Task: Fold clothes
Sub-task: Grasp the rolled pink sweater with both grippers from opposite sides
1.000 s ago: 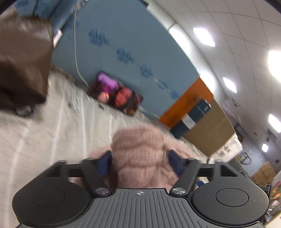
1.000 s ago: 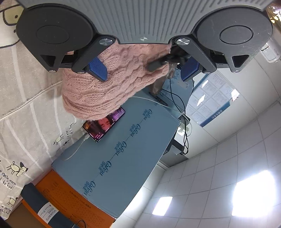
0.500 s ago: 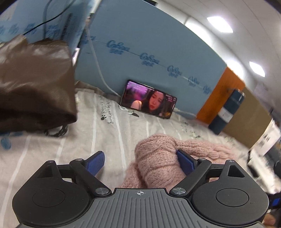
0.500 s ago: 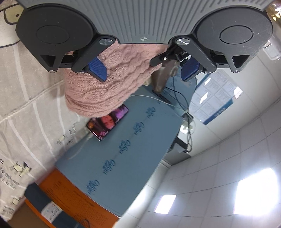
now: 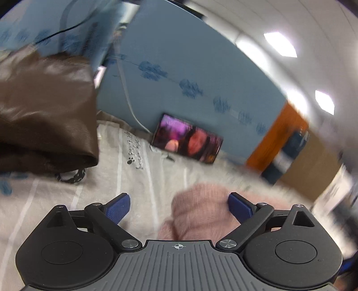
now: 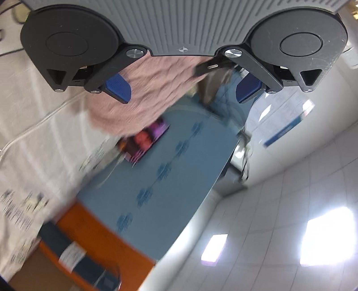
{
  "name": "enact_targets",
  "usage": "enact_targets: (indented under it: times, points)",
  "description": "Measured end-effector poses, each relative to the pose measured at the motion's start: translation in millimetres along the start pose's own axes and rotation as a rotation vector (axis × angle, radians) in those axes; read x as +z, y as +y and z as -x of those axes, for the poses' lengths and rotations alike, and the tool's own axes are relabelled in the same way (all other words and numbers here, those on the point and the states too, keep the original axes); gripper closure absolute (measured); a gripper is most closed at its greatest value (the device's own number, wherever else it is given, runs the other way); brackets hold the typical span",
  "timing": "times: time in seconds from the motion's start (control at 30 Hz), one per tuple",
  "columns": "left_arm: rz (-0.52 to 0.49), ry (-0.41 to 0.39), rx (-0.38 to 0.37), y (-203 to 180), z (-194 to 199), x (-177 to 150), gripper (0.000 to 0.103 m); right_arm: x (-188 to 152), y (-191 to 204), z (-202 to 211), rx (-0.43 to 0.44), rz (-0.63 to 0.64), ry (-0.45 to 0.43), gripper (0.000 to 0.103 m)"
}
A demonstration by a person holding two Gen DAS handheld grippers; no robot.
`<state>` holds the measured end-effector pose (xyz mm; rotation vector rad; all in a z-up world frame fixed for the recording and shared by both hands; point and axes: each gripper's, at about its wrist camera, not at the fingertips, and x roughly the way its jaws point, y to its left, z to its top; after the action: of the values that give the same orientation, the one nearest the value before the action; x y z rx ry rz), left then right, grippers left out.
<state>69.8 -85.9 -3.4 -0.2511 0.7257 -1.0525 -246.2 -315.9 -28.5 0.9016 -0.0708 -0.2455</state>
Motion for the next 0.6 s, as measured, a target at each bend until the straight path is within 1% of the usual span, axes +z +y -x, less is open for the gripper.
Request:
enact_targets:
  times: [0.03, 0.1, 0.23, 0.33, 0.47, 0.6]
  points:
    - [0.053, -0.008, -0.008, 5.0, 5.7, 2.9, 0.004, 0.1, 0.3, 0.7, -0.037, 0.006, -0.016, 0.000]
    - [0.126, -0.010, -0.014, 13.7, 13.6, 5.1, 0.004, 0.0, -2.3, -3.5, -0.095, -0.001, 0.001, 0.000]
    - [0.217, 0.034, -0.041, 25.7, 20.7, -0.8, 0.003, -0.5, -6.5, -8.2, -0.174, -0.004, 0.026, 0.000]
    - [0.249, 0.068, -0.059, 28.5, 20.1, -8.5, 0.003, -2.5, -8.2, -11.8, -0.252, 0.012, 0.050, 0.000]
    - [0.241, 0.094, -0.072, 27.4, 16.8, -14.1, 0.003, -5.8, -9.9, -20.1, -0.303, 0.035, 0.116, 0.000]
    - [0.278, 0.150, -0.133, 28.4, 9.5, -18.9, 0.004, -11.0, -7.7, -26.3, -0.298, 0.075, 0.178, 0.000]
